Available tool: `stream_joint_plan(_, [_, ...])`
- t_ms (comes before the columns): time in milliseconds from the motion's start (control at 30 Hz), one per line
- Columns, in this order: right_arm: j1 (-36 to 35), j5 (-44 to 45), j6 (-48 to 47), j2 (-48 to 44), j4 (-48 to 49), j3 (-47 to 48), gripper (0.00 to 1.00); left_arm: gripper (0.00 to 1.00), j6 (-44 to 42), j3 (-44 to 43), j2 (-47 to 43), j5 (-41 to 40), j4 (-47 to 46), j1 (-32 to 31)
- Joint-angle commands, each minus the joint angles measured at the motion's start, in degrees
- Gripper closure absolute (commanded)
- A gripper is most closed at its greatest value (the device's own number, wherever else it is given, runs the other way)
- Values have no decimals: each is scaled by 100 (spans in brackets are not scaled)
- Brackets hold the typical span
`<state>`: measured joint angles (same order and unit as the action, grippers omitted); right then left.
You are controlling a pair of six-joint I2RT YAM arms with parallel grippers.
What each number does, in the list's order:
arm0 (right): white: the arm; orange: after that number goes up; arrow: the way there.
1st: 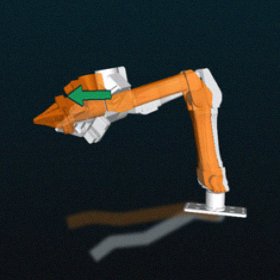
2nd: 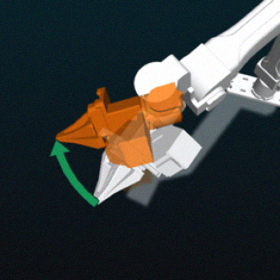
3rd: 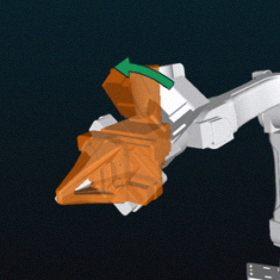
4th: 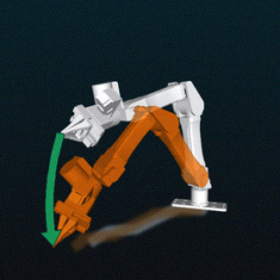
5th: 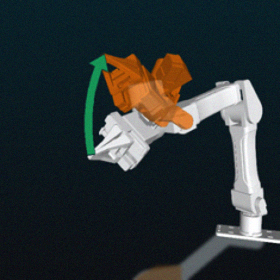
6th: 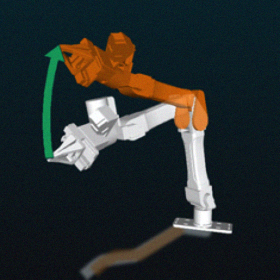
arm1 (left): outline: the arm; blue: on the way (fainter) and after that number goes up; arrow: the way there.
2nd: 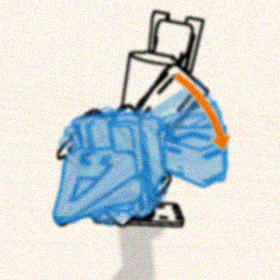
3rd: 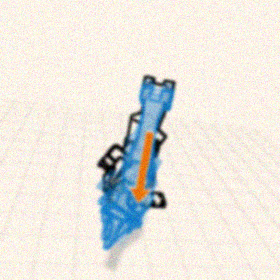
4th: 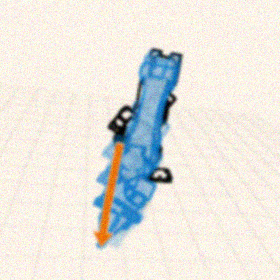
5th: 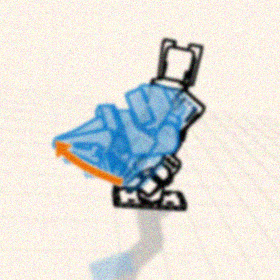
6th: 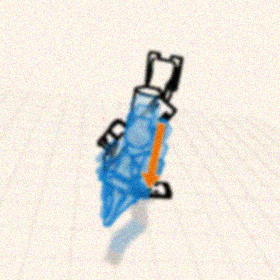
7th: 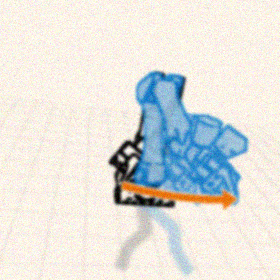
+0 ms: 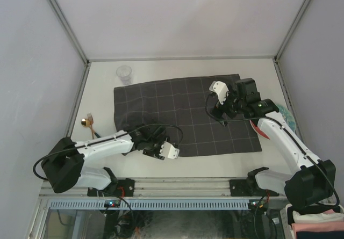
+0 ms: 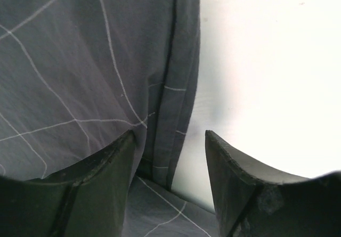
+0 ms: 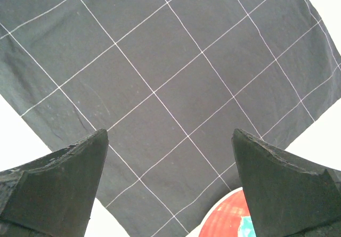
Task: Set the dinner table for one person
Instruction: Flatten out the napkin at the center of the board.
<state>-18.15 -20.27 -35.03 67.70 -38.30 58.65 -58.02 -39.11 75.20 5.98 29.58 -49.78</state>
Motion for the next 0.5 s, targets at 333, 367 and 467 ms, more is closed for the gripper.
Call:
stream_joint_plan(333, [40,-161,-23,-120,221,-57,0,40,546,88,-954,-143,530,-145])
stream_joint_plan(367, [41,-168,-18,-105,240,-59,0,40,566,116,-950,-153,535,-165])
stream_joint_plan(467, [40,-174,-12,-92,281,-65,0,41,664,147,-932,-189,565,-235])
